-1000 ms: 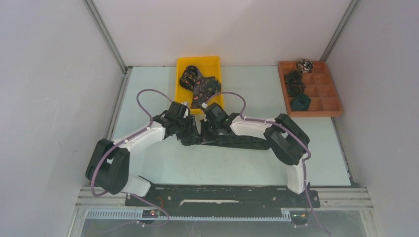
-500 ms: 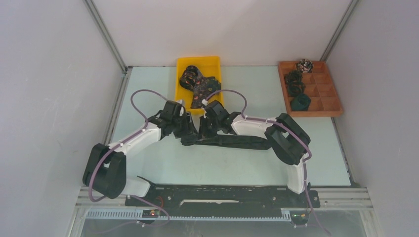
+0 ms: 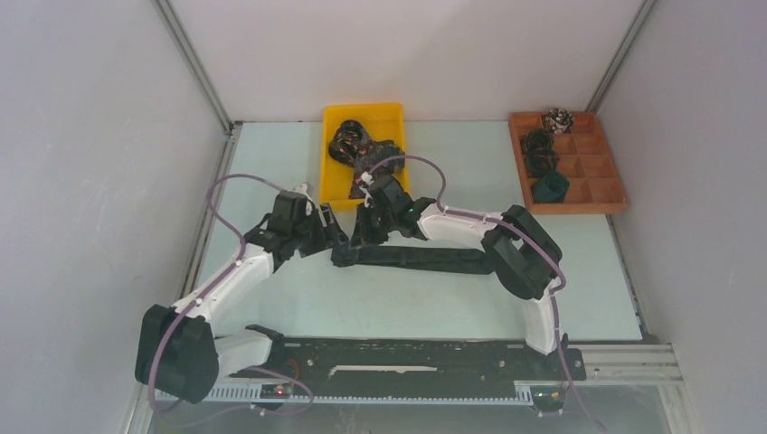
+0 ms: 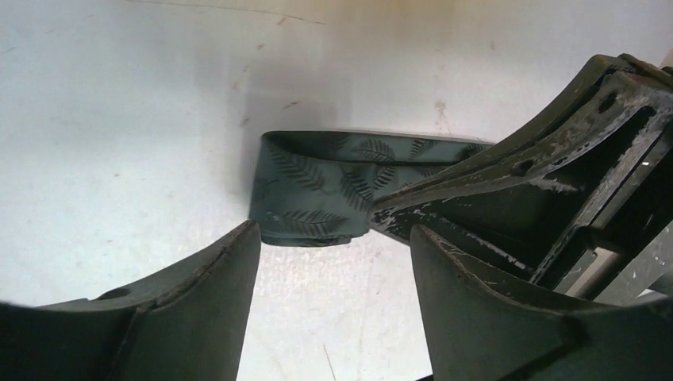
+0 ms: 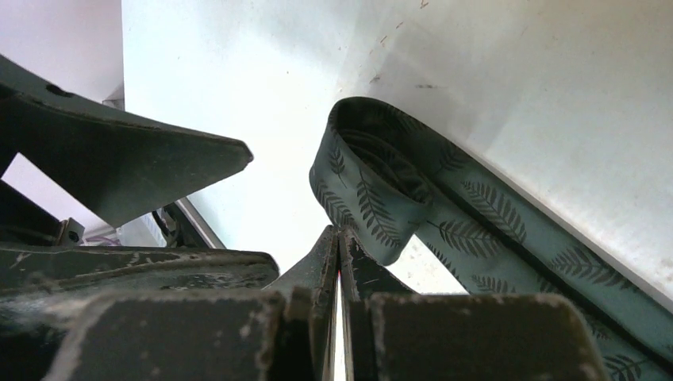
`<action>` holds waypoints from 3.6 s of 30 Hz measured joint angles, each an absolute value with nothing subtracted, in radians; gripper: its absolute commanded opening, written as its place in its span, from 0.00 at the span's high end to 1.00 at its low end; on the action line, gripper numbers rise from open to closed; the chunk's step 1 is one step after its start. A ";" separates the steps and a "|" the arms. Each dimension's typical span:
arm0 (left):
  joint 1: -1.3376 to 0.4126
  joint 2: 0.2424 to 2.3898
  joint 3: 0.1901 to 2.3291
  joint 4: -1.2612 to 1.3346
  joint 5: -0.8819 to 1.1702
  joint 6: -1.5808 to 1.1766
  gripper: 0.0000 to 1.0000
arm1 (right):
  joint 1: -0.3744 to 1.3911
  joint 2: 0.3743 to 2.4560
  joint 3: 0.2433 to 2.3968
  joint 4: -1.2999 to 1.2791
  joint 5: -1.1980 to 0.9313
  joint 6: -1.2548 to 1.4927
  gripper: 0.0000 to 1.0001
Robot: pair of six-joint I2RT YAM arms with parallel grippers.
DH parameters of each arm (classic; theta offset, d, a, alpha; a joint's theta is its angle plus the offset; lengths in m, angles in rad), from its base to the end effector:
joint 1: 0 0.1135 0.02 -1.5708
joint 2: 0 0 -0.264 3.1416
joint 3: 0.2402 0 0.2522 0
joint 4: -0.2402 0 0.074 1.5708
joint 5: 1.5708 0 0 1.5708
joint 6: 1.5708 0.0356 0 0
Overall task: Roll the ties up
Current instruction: Roll the tie at the center of the board.
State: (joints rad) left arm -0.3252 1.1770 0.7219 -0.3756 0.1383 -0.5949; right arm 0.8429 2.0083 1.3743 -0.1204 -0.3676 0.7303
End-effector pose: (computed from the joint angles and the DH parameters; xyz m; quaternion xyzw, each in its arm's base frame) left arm 0.2247 -0.0809 0.2228 -0.1003 0.9250 -0.2179 0.2947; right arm 0.2851 0.3392 0.1824 -0.1232 0.8969 0.3948 0.1569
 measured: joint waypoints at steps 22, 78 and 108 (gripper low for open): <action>-0.256 1.187 0.617 -0.309 0.139 -0.594 0.30 | 0.846 2.087 1.400 -0.152 -0.374 0.733 1.00; -0.252 1.420 0.572 -0.072 0.405 -0.604 0.61 | 0.824 2.087 1.353 -0.125 -0.396 0.734 1.00; -0.348 1.365 0.746 -0.358 0.135 -0.583 0.99 | 0.822 2.083 1.349 -0.087 -0.417 0.761 1.00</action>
